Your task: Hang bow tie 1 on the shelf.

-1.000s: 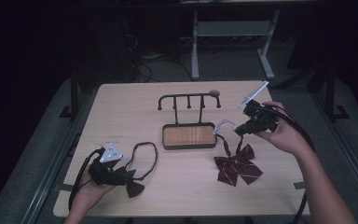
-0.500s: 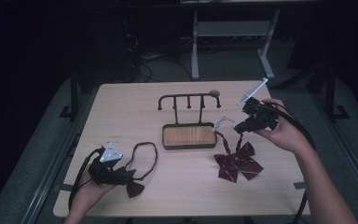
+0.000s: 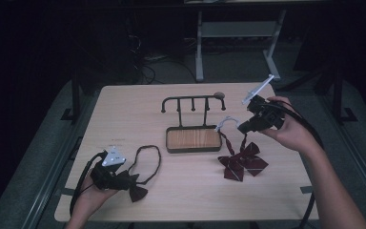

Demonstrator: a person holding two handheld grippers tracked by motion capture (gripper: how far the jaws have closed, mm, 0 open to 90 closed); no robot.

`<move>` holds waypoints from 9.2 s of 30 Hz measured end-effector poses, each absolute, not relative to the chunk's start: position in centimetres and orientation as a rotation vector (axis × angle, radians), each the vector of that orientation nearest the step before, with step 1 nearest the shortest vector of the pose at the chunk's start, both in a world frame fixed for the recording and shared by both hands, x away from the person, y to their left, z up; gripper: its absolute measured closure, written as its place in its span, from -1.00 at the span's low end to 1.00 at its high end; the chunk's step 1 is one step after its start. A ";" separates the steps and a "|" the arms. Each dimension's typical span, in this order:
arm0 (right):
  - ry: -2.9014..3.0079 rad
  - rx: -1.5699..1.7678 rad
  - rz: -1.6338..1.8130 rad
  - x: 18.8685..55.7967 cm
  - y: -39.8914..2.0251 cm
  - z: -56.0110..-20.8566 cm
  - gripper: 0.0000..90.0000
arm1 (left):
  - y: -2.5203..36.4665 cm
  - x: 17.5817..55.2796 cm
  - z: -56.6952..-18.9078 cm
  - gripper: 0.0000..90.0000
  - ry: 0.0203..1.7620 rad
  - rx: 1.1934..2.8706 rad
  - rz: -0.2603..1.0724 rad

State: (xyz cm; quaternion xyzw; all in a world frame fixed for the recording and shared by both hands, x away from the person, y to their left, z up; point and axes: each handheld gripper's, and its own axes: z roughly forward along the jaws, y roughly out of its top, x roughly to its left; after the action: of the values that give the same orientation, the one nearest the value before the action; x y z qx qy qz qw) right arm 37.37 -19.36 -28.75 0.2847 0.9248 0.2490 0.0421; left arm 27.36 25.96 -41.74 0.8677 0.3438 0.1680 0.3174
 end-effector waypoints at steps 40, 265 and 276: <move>2.826 0.794 0.753 37.2 -16.9 -25.4 0.94 | 26.0 27.3 -41.5 -0.47 0.906 2.260 0.430; 2.765 1.227 0.965 31.8 -25.4 -42.1 -0.05 | 25.4 27.7 -42.0 -0.48 0.895 2.309 0.394; 2.770 1.229 0.983 31.3 -25.4 -42.7 -0.06 | 24.5 30.0 -41.0 -0.31 0.883 2.366 0.408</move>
State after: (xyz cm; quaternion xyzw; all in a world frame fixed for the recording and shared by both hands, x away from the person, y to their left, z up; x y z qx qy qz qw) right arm 31.33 -25.36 -42.66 0.3856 0.8692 0.3086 -0.0221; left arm 29.96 24.48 -41.00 0.8857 0.3307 0.1526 0.2878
